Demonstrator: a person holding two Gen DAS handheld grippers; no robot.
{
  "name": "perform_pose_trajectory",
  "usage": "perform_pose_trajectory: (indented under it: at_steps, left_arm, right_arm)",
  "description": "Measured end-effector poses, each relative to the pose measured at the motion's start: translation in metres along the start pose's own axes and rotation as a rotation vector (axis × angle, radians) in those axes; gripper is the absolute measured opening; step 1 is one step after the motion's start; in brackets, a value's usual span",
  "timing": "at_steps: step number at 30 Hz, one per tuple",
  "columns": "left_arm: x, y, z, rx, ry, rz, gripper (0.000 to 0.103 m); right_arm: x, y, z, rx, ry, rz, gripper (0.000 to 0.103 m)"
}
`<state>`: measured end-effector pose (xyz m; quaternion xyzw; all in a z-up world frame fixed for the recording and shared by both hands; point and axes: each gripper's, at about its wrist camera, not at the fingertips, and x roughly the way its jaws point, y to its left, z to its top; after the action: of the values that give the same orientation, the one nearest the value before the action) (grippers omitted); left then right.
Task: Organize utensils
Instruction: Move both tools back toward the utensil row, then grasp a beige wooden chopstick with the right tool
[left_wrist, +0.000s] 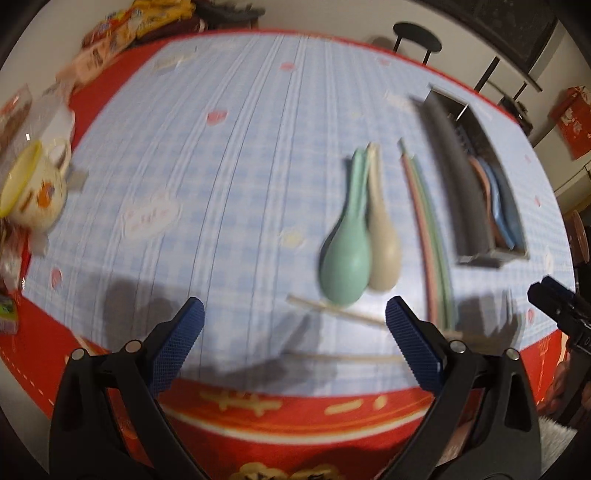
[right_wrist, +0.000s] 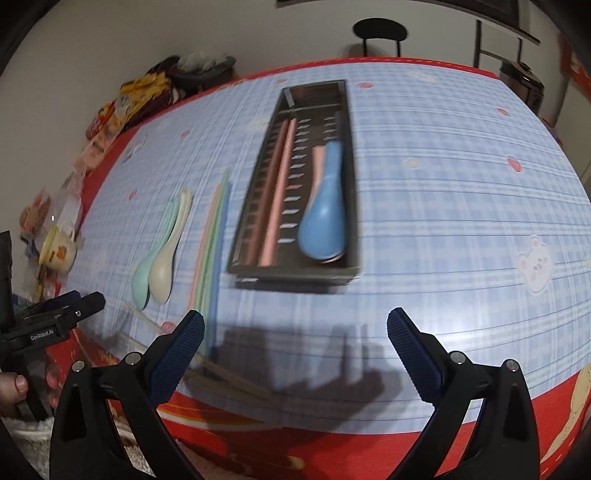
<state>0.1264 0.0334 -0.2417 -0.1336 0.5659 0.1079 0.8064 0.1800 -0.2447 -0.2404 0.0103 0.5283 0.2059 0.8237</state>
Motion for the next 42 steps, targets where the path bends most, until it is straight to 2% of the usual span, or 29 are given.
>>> perform_pose_trajectory:
  at_steps: [5, 7, 10, 16, 19, 21, 22, 24, 26, 29, 32, 37, 42]
  left_arm:
    - [0.020, 0.011, -0.019, 0.003, 0.096, -0.048, 0.097]
    - [0.022, 0.010, -0.024, 0.020, 0.112, -0.056, 0.097]
    - [0.021, 0.009, -0.029, 0.031, 0.112, -0.082, 0.097]
    - [0.013, 0.006, -0.032, -0.004, 0.099, -0.139, 0.097]
    - [0.009, 0.011, -0.033, -0.081, 0.119, -0.175, 0.094]
    - [0.007, 0.013, -0.034, -0.134, 0.134, -0.205, 0.081]
    - [0.007, 0.012, -0.034, -0.162, 0.144, -0.214, 0.075]
    - [0.006, 0.010, -0.035, -0.224, 0.160, -0.238, 0.074]
    - [0.009, 0.010, -0.038, -0.303, 0.180, -0.275, 0.061]
    - [0.015, 0.008, -0.047, -0.404, 0.205, -0.306, 0.050]
    - [0.020, 0.004, -0.054, -0.495, 0.214, -0.337, 0.045]
    - [0.029, -0.002, -0.059, -0.622, 0.218, -0.356, 0.044]
    - [0.031, -0.014, -0.057, -0.689, 0.196, -0.302, 0.044]
  right_arm:
    - [0.016, 0.039, -0.006, -0.146, 0.054, -0.011, 0.097]
    - [0.021, 0.052, -0.007, -0.207, 0.070, -0.009, 0.097]
    - [0.026, 0.065, -0.008, -0.276, 0.083, -0.021, 0.084]
    - [0.031, 0.063, -0.007, -0.299, 0.133, 0.062, 0.066]
    - [0.035, 0.060, -0.004, -0.317, 0.152, 0.102, 0.056]
    - [0.037, 0.061, -0.003, -0.337, 0.166, 0.134, 0.046]
    - [0.038, 0.061, -0.002, -0.357, 0.172, 0.151, 0.044]
    - [0.039, 0.061, -0.001, -0.401, 0.178, 0.177, 0.035]
    - [0.040, 0.061, 0.000, -0.436, 0.181, 0.198, 0.028]
    - [0.041, 0.063, 0.001, -0.501, 0.183, 0.235, 0.019]
    - [0.041, 0.064, 0.002, -0.560, 0.186, 0.264, 0.017]
    - [0.046, 0.072, -0.001, -0.638, 0.204, 0.303, 0.016]
    - [0.046, 0.074, -0.003, -0.682, 0.208, 0.327, 0.016]
